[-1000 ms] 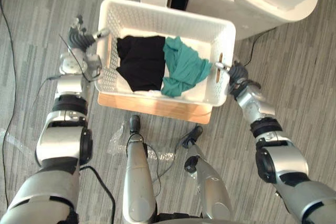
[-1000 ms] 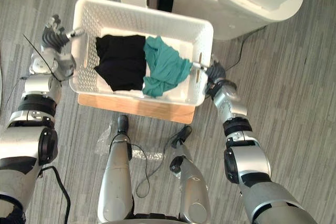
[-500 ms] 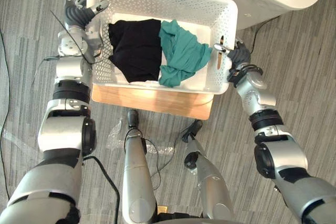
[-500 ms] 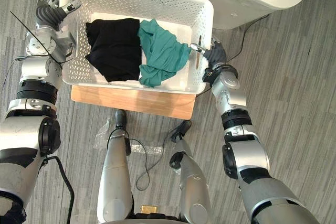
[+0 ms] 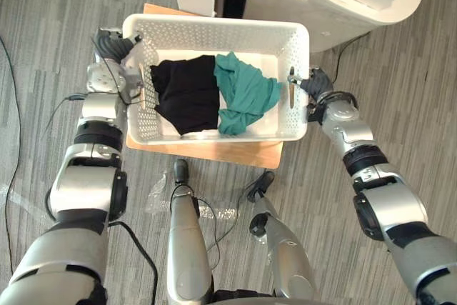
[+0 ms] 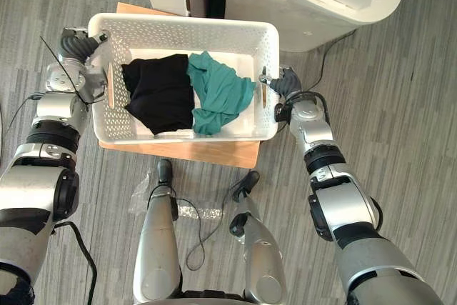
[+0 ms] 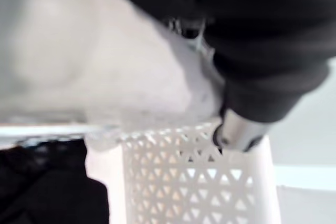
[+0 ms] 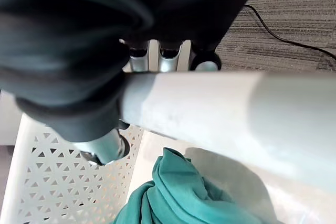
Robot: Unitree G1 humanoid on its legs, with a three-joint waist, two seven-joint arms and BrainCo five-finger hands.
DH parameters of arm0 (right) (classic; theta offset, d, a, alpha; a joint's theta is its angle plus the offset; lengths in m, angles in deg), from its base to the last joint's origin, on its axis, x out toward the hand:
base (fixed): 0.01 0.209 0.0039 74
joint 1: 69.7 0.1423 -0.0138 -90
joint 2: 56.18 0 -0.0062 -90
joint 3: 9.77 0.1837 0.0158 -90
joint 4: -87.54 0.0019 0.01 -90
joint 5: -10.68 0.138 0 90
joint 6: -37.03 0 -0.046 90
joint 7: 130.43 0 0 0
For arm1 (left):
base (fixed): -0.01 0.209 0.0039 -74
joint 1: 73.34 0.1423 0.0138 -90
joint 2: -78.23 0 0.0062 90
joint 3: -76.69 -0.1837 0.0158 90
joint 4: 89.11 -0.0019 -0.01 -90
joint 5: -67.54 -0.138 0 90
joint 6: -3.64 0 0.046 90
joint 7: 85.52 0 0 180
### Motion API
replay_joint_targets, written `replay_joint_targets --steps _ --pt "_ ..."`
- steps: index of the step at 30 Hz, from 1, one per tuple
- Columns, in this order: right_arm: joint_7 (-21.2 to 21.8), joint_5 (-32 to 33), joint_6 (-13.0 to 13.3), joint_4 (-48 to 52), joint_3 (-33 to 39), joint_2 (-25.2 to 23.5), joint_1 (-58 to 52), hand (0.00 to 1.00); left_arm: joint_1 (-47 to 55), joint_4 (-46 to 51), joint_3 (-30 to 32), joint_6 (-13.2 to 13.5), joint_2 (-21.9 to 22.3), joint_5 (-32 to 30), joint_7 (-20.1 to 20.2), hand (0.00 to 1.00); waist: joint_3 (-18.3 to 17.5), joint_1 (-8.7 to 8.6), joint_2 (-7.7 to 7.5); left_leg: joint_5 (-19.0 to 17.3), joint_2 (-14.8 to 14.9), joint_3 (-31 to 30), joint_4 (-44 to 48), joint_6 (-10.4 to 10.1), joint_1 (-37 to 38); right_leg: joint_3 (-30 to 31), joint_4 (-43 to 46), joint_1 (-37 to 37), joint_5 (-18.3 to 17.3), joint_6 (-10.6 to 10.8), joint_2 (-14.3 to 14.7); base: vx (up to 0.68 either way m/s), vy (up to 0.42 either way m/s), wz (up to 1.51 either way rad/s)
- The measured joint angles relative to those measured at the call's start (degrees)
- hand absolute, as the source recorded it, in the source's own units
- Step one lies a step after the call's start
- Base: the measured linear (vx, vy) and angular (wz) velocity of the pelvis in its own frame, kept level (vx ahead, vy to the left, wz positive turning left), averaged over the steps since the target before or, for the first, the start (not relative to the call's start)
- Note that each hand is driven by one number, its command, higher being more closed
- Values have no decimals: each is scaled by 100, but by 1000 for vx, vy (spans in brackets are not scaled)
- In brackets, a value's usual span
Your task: Pick up the laundry basket with both hands and put the clothes into the washing machine.
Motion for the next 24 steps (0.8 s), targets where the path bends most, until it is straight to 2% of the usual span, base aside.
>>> replay_joint_targets --steps 6,9,13,17,20,24 --pt "0 3 -39 -408 -185 40 19 100 580 13 -69 153 286 413 -105 100 4 3 42 51 -156 3 -180 14 342 -18 -33 276 -5 2 -100 38 45 10" --pt "0 16 -147 -370 -358 67 -178 100 978 211 -205 170 326 520 -111 100 19 -7 67 47 -209 15 -190 16 525 -16 -23 455 -19 18 -130 18 42 7" --pt "0 23 -282 361 -385 217 -1027 100 2036 1044 -217 156 500 646 -122 100 124 -11 245 33 -283 48 -253 36 914 0 323 681 -236 65 -293 17 57 6" --pt "18 63 -407 1157 -377 170 -2350 100 3207 1797 -287 146 638 733 -120 100 116 -42 280 -46 -349 214 -334 139 1505 137 812 965 -556 162 -496 30 53 -1" --pt "53 49 -508 1508 -314 164 -3182 100 3993 2024 -451 121 793 851 -83 100 -158 -185 390 -97 -421 309 -417 200 1807 197 1015 1104 -704 212 -627 9 38 -3" --pt "178 -3 -531 1657 -131 90 -3950 100 5038 2525 -453 110 1082 971 -73 100 -613 -293 578 -97 -391 390 -667 200 2391 226 1025 1543 -838 254 -600 40 -5 -3"
